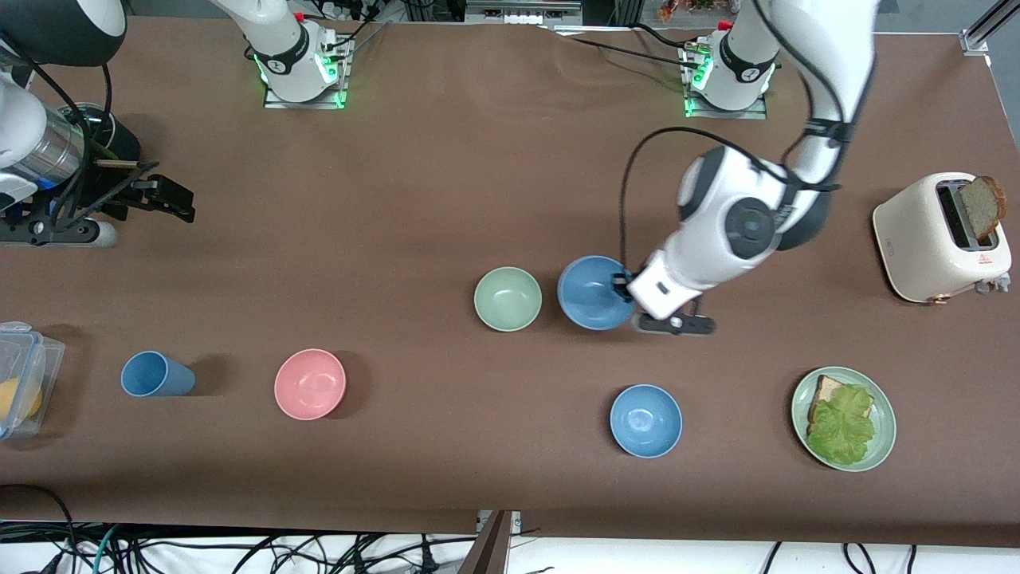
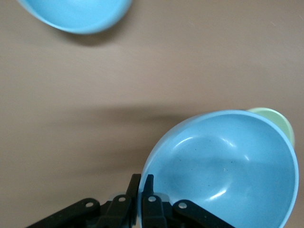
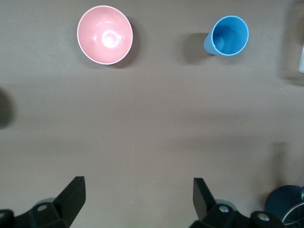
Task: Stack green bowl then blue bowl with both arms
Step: 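Carry the blue bowl over the green bowl and lower it inside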
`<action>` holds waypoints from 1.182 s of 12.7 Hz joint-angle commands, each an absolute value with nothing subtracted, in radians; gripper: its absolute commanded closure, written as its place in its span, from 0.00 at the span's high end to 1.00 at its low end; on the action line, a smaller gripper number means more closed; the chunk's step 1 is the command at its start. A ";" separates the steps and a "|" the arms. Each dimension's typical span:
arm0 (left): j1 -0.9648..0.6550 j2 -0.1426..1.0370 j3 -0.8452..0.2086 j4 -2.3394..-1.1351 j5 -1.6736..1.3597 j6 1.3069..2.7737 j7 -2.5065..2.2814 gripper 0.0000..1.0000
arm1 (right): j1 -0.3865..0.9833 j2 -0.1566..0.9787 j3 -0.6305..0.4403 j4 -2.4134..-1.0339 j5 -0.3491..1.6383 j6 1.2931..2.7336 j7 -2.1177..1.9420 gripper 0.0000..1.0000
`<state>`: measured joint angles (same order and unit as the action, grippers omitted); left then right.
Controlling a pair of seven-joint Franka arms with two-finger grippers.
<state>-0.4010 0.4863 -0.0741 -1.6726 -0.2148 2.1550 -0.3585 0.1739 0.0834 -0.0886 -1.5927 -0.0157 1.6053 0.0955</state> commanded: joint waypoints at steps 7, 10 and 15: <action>-0.604 0.724 -0.046 -1.442 -0.222 2.221 -0.633 0.00 | 0.172 0.106 -0.086 -1.543 -0.021 1.611 0.090 1.00; -0.604 0.736 -0.043 -1.439 -0.222 2.238 -0.643 0.16 | 0.173 0.106 -0.086 -1.543 -0.021 1.611 0.091 1.00; -0.601 0.732 -0.043 -1.436 -0.227 2.256 -0.646 0.42 | 0.172 0.106 -0.084 -1.543 -0.021 1.611 0.091 1.00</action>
